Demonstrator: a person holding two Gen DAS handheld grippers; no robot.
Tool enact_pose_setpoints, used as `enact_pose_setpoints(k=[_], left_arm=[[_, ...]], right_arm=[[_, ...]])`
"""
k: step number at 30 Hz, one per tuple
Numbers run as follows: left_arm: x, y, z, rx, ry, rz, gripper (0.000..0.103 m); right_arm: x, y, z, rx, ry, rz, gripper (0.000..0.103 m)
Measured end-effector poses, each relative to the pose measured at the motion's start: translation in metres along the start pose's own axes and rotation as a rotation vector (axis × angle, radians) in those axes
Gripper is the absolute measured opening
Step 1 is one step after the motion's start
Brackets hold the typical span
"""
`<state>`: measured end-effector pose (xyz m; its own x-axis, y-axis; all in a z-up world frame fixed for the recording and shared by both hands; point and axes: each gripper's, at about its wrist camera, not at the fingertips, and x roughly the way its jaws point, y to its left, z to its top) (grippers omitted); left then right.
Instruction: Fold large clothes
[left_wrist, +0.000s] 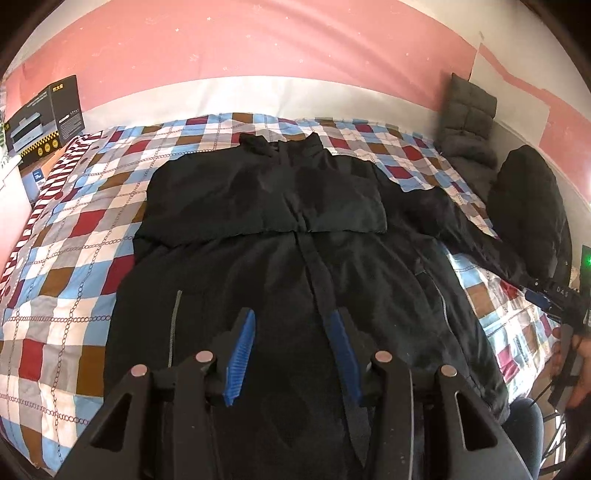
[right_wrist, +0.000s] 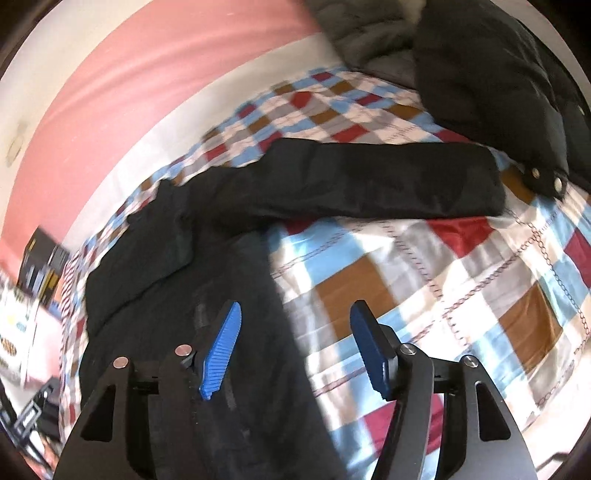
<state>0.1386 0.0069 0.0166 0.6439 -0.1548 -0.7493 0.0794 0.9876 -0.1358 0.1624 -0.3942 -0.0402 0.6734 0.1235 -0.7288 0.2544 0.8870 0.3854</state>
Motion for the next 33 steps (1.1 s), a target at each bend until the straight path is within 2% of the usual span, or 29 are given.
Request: enact_pose_setpoints(k=[11,16,20,25,26,27,28,29,33], left_arm=[[0.061,0.018,0.023,-0.035,0.039,0.078,0.046],[0.090,0.032,0.030,-0.059,0.064,0.101,0.046],[0.112,0.040,0.031,-0.075,0.089,0.107,0.046],[0.127,0.047,0.024,-0.102,0.112,0.106,0.046],[0.128,0.048,0.022,-0.106,0.115,0.106,0.046],[0.128,0.050,0.021,-0.109,0.115,0.107,0.046],[0.127,0.052,0.019,-0.112,0.115,0.108,0.046],[0.126,0.054,0.017,-0.115,0.115,0.109,0.046],[0.119,0.064,0.011,-0.124,0.108,0.116,0.046]], right_arm=[[0.061,-0.095,0.046,0.207,0.018,-0.080,0.063],[0.095,-0.137,0.061,0.355,0.033,-0.079,0.063],[0.105,-0.154,0.072,0.432,-0.031,-0.047,0.067],[0.108,-0.166,0.090,0.518,-0.085,-0.066,0.066],[0.107,-0.167,0.093,0.525,-0.090,-0.080,0.052],[0.105,-0.166,0.097,0.526,-0.095,-0.103,0.043],[0.101,-0.164,0.102,0.519,-0.099,-0.106,0.028],[0.095,-0.161,0.107,0.507,-0.104,-0.104,0.020],[0.062,-0.125,0.130,0.377,-0.159,-0.112,0.016]])
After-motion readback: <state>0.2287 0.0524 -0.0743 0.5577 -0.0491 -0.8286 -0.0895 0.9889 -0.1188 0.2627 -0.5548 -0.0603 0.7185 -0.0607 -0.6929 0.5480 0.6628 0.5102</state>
